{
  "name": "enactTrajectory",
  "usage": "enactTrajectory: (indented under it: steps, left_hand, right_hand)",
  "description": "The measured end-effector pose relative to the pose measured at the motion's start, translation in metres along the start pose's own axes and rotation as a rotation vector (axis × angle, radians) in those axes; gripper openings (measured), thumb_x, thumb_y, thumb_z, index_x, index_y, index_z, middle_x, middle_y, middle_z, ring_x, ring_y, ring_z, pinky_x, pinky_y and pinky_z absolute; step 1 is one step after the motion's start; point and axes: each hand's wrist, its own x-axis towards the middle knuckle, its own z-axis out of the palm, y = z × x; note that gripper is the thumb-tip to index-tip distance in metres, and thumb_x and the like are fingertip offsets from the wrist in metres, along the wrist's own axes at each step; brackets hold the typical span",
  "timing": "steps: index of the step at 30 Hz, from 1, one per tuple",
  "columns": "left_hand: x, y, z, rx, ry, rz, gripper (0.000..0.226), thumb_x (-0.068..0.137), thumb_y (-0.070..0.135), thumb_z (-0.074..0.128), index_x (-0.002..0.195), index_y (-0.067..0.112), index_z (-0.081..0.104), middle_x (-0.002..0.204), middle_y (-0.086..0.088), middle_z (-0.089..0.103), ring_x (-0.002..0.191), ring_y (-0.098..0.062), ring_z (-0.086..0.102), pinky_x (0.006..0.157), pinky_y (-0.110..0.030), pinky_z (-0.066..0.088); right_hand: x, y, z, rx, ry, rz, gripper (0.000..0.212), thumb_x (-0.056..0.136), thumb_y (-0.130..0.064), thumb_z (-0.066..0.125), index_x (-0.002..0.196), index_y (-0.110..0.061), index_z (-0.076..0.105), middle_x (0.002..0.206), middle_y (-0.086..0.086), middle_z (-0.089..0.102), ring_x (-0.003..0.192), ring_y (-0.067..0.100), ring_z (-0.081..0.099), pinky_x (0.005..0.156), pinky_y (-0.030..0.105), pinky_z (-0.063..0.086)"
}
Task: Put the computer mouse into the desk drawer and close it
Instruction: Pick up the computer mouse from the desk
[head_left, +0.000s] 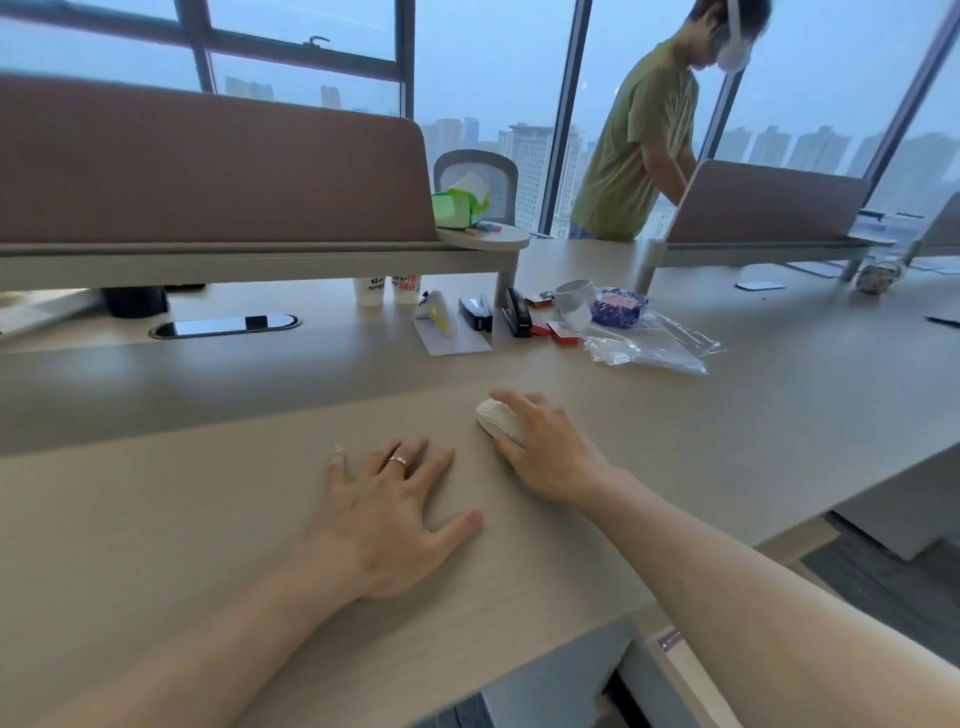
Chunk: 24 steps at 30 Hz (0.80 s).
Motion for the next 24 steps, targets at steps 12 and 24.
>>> enactTrajectory:
  steps: [12,24]
  left_hand:
    - [-0.003,0.002,-0.008,-0.005,-0.033,-0.01,0.1,0.066,0.094,0.006,0.152,0.045,0.018,0.163,0.008,0.023,0.148,-0.02,0.022,0.115,-0.057,0.014]
    - [-0.031,0.21,0.017,-0.238,0.113,0.739,0.071,0.084,0.069,0.049,0.145,0.033,0.039,0.153,0.008,0.04,0.14,-0.014,0.035,0.114,-0.037,0.031]
  right_hand:
    - [-0.202,0.098,-0.103,-0.04,0.219,0.086,0.048,0.097,-0.031,0.055,0.144,-0.032,0.049,0.138,-0.014,0.048,0.119,-0.001,0.044,0.099,0.003,0.021]
    - [-0.337,0.19,-0.096,-0.019,0.207,0.454,0.051,0.097,-0.031,0.055,0.147,-0.032,0.043,0.146,0.001,0.043,0.13,0.016,0.045,0.103,0.022,0.03]
